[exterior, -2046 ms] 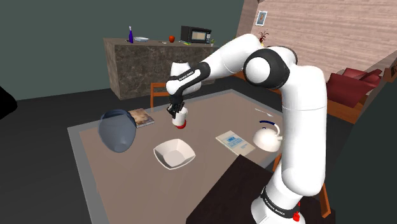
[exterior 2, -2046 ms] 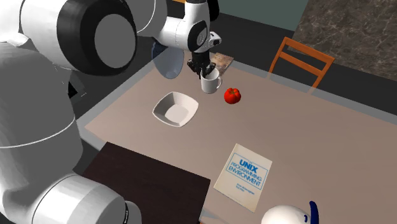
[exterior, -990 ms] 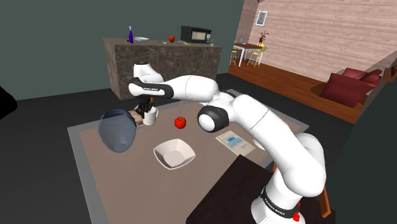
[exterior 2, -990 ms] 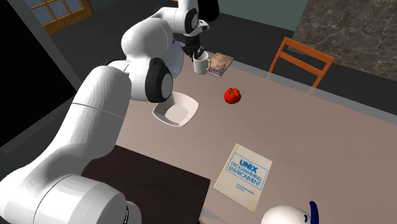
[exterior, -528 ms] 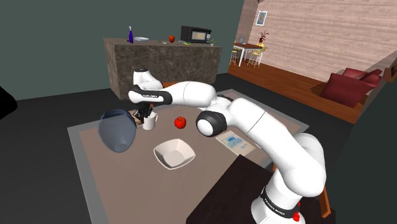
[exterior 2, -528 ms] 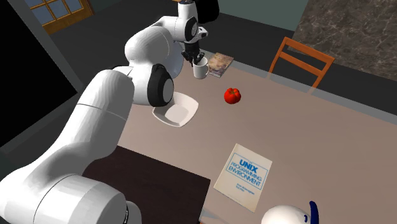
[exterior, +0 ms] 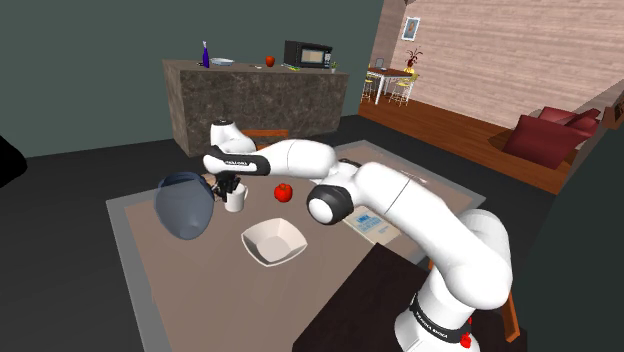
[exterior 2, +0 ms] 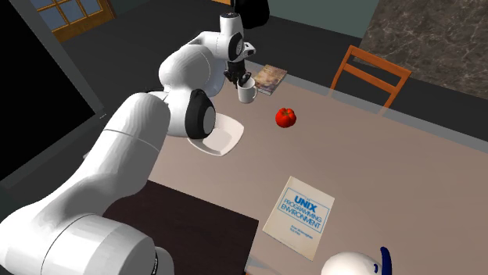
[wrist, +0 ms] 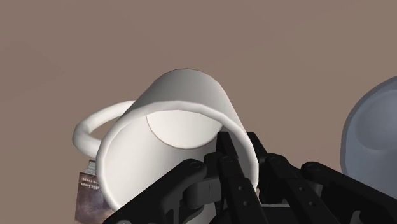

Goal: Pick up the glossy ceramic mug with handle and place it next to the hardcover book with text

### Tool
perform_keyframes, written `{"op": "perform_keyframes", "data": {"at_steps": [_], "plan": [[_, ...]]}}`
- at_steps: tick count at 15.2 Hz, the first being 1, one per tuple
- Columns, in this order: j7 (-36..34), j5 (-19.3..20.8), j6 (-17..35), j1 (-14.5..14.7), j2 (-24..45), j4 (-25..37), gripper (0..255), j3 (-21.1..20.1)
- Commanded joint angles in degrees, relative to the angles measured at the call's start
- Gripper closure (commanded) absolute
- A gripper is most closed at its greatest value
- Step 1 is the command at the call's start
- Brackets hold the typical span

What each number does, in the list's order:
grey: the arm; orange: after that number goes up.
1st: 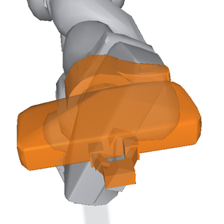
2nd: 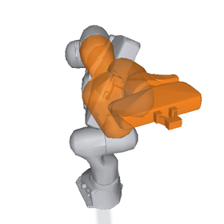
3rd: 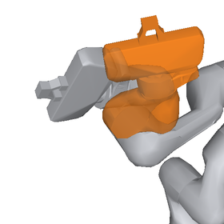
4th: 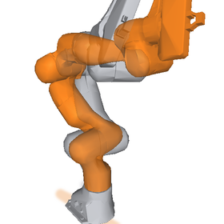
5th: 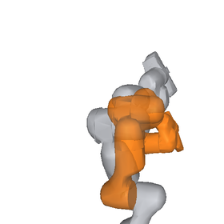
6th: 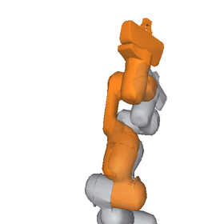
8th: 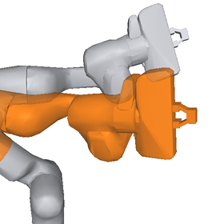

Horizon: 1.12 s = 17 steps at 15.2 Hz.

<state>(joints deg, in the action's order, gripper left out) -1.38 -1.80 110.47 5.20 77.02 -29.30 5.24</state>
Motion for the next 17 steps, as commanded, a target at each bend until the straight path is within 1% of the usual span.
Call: {"op": "perform_keyframes", "data": {"at_steps": [1,7,8,11,13,14,15,17], "plan": [[-0.06,0.00,0.90,0.12,-0.22,-1.00,255,0.01],[-0.07,-0.01,0.79,0.11,-0.09,-0.77,255,0.02],[-0.07,-0.01,0.77,0.10,-0.06,-0.72,0,0.02],[-0.04,-0.02,1.18,0.14,-0.56,-1.63,0,0.03],[-0.07,-0.01,0.81,0.11,-0.11,-0.82,0,0.02],[0.01,-0.05,2.09,0.46,-3.94,-5.94,0,0.13],[0.06,-0.12,2.22,0.71,-6.40,-8.53,0,0.28],[0.07,-0.04,1.61,0.98,-9.81,-11.34,0,0.33]]}}
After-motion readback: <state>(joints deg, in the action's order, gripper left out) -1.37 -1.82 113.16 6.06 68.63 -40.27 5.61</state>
